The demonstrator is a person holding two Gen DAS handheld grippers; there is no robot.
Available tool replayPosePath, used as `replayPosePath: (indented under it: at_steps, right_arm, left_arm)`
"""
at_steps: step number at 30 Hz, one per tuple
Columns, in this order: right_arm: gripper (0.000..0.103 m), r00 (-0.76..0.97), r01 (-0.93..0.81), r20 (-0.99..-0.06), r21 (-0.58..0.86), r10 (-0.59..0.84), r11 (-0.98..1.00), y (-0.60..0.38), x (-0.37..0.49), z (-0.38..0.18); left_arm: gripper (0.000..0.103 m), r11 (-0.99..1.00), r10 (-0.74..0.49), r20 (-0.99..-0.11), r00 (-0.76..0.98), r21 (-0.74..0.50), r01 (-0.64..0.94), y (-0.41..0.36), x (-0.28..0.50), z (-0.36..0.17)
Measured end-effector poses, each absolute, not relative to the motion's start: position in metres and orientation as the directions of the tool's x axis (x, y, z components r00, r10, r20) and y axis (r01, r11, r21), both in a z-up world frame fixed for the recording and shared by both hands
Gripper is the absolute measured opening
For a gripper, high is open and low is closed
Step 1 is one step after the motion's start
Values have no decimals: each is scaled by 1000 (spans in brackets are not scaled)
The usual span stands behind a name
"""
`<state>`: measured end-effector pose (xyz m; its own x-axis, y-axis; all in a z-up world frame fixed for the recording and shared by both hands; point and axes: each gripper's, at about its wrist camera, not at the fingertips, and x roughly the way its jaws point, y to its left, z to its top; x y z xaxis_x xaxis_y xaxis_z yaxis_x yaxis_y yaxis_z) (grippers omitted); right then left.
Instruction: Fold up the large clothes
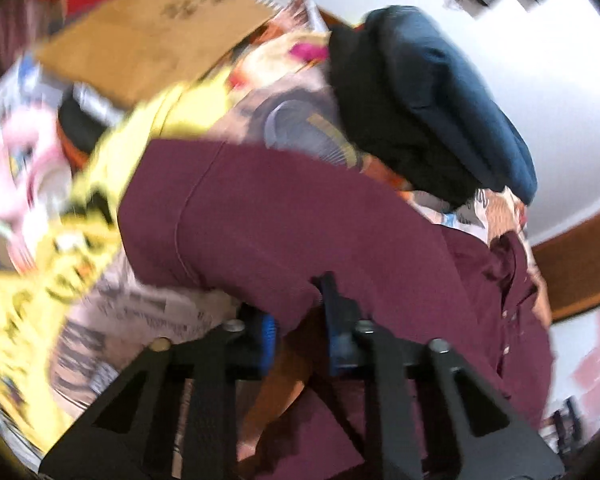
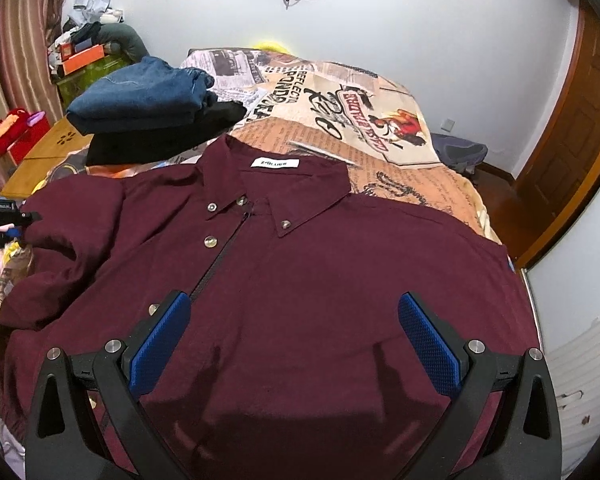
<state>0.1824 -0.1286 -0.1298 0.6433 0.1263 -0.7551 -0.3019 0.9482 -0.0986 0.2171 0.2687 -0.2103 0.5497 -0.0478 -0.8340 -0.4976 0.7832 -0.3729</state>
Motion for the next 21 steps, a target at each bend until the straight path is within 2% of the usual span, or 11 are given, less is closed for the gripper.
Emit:
replayPosePath:
  at_steps: [5,12,17,21]
  right_arm:
    - [103,657,-290,-740,-74,142,954,-142,183,-120]
    - [103,696,-259,-703,-56,146,964,-168,181,-102]
    - [103,723,-230,-675,-37,146,972,-195,179,-88]
    - [103,723,-212,-675,-15,147,977,-216,179,-80]
  left_arm:
    - [11,882,20,-772,636,-286,-375,226,233,-141]
    - [9,975,-71,-630,774,-208,-79,119,264,-29]
    - [8,978,-199,-601,774,-171,119,33,284,2]
    - [8,959,-280,-624,730,-144,245,-38,297,-7]
